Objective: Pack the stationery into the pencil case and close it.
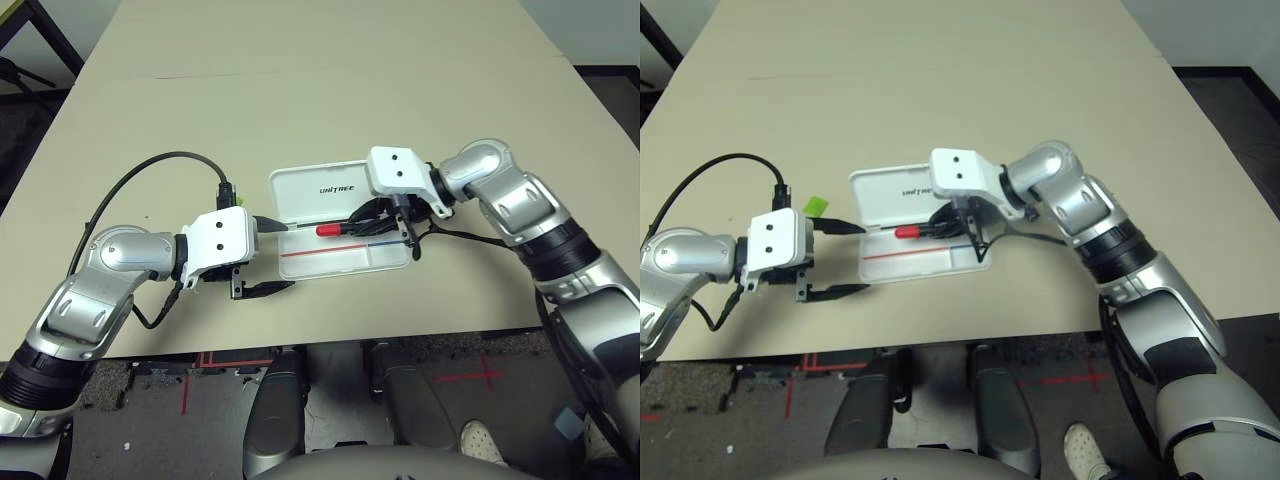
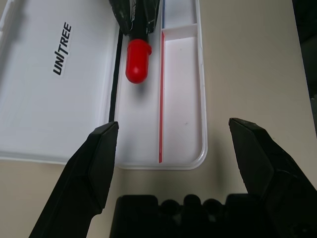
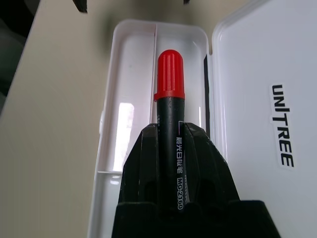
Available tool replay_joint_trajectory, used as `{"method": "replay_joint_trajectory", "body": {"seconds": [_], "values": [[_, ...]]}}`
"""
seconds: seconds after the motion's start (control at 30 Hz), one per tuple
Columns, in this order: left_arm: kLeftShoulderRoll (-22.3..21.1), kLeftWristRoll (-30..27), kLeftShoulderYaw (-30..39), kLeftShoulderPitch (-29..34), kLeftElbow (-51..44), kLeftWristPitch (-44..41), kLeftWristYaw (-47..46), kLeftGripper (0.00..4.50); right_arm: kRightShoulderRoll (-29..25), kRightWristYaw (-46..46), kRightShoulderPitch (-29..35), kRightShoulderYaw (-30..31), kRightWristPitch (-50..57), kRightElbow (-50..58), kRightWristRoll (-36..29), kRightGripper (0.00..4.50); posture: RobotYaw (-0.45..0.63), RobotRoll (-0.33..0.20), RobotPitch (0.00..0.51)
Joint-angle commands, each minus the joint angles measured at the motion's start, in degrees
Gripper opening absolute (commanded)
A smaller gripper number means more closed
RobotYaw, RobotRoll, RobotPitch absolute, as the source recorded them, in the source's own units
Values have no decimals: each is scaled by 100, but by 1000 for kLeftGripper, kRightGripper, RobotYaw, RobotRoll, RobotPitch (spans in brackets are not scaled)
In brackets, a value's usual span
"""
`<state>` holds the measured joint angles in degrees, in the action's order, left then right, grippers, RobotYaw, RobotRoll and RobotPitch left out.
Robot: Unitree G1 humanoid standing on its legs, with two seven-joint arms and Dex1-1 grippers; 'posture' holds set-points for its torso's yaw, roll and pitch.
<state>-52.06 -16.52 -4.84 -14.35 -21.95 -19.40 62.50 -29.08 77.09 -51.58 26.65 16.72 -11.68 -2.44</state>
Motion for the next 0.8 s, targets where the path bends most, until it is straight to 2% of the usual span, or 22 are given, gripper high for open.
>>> {"method": "replay_joint_trajectory", "body": {"seconds": [0.03,0.1,0.13,0.3,0.43,0.57,0.8], "values": [[-8,38,-41,-7,-127,-21,-2,4500,117,-60,-20,47,-118,-95,123,503,52,0,189],[-6,33,-40,-10,-131,-23,-1,4500,139,-41,4,-32,-128,-65,83,503,52,0,189],[-7,30,-39,-12,-133,-24,1,4500,135,-8,17,-94,-112,-27,18,1228,52,0,189],[10,3,-36,-47,-116,-26,10,4500,0,190,63,-475,216,170,-435,3029,39,0,190],[37,-1,-58,-86,-59,-4,31,4500,-377,386,285,-933,464,350,-890,4485,28,0,191],[61,-11,-70,-116,-12,17,48,4500,-613,371,634,-1385,571,634,-1308,4485,18,0,193],[74,-44,-52,-134,50,56,103,4500,-896,-241,1530,-2234,769,1213,-1758,4485,1,0,196]]}}
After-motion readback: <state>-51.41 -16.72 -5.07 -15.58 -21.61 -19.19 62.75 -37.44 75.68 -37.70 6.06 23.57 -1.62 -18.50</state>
